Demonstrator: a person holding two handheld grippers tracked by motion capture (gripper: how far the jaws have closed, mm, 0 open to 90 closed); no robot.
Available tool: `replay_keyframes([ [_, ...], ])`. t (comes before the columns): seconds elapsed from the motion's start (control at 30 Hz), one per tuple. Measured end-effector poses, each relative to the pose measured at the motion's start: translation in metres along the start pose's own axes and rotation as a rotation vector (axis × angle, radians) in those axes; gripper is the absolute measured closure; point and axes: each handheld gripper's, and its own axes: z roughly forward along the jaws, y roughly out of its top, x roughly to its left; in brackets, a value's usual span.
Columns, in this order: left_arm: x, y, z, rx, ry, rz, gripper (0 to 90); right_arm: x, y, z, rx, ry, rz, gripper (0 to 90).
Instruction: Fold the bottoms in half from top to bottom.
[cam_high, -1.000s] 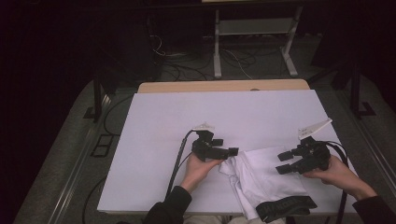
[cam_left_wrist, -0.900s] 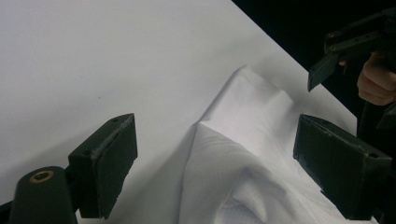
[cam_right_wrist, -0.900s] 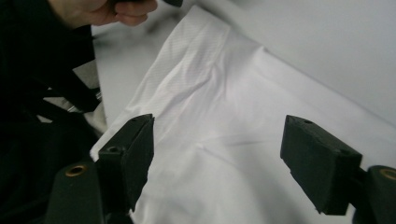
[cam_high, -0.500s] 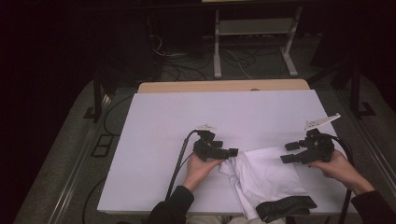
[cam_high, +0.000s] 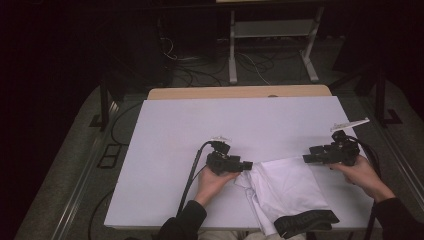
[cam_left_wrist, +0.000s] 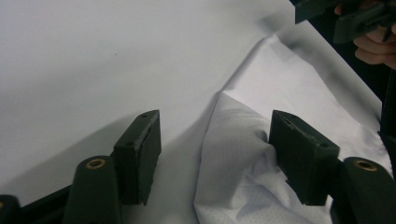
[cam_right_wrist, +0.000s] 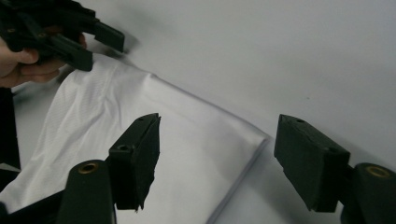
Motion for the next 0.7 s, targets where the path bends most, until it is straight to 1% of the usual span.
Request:
replay_keyframes([
  [0.17,0.000,-0.002,0.001,0.024,0.003,0.004,40.6,-0.008,0.000,0.004,0.001,-0.026,0.026,34.4],
  [0.3,-0.001,-0.003,0.001,0.036,-0.009,0.007,48.1,-0.014,0.001,0.010,0.009,-0.049,0.043,37.5],
  [0.43,-0.001,-0.003,0.001,0.046,-0.020,0.008,54.4,-0.018,0.001,0.017,0.030,-0.067,0.047,41.5],
  [0.53,-0.001,-0.004,0.002,0.057,-0.031,0.006,59.7,-0.019,0.001,0.023,0.045,-0.061,0.038,46.3],
  [0.6,0.000,-0.004,0.002,0.065,-0.039,0.002,66.1,-0.017,0.001,0.026,0.061,-0.061,0.030,51.5],
  [0.67,0.000,-0.004,0.002,0.074,-0.055,0.000,70.3,-0.017,0.001,0.029,0.072,-0.053,0.027,58.3],
  [0.7,0.001,-0.004,0.003,0.080,-0.060,-0.001,72.3,-0.017,0.001,0.031,0.079,-0.048,0.025,59.3],
])
